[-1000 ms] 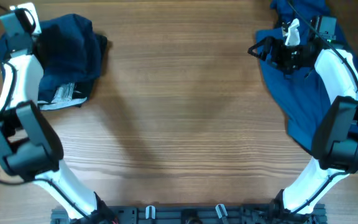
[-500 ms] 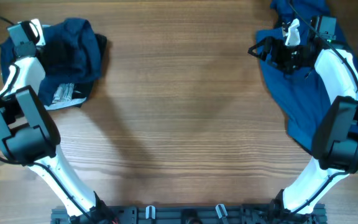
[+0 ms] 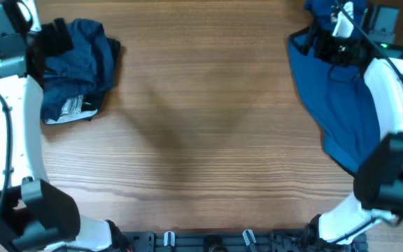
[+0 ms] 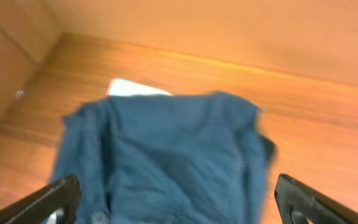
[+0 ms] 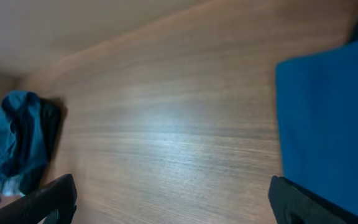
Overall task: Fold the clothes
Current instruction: 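Release the trousers and lift the left gripper off the stack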
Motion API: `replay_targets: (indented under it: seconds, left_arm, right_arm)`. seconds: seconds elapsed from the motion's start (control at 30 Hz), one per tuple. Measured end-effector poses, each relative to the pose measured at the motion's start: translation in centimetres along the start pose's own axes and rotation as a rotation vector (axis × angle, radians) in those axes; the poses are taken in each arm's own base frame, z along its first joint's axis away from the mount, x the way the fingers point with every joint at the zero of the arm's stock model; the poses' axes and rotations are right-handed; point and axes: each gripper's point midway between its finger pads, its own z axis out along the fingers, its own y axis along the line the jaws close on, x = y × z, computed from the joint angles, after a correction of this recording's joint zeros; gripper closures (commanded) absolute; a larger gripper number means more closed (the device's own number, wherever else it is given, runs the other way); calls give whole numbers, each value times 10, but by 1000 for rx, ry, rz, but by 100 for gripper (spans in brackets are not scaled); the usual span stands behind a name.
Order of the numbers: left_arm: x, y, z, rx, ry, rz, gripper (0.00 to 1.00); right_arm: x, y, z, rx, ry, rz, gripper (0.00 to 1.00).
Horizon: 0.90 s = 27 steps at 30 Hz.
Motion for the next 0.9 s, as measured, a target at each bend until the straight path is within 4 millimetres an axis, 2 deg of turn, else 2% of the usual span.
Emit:
replay_targets:
  seconds: [0.13,0.2,0.33,0.4,0.47,0.63,0.9]
  left_arm:
    - [15,-36,-26,67,64,38,0]
    - [23,-54,-47,103,93,61,0]
    - [48,-86,-75,182,181,106,0]
    - [62,-98,-80,224,236,123,0]
    - [76,-111,-87,274,292,135,0]
    - [93,-131,-98,361,361,144,0]
    - [96,-136,-101,390,372,143,0]
  right_arm:
    - [-10,12,-45,112,-58,-58,0]
    - [-12,13,-71,209,-90,-79,0]
    - [-6,7,-112,378,-112,-81,1]
    - [0,6,-124,423,-109,-79,0]
    - [4,5,-132,452,-100,-77,0]
    - [16,-1,-134,488,-56,-59,0]
    - [16,-2,-135,498,-57,-61,1]
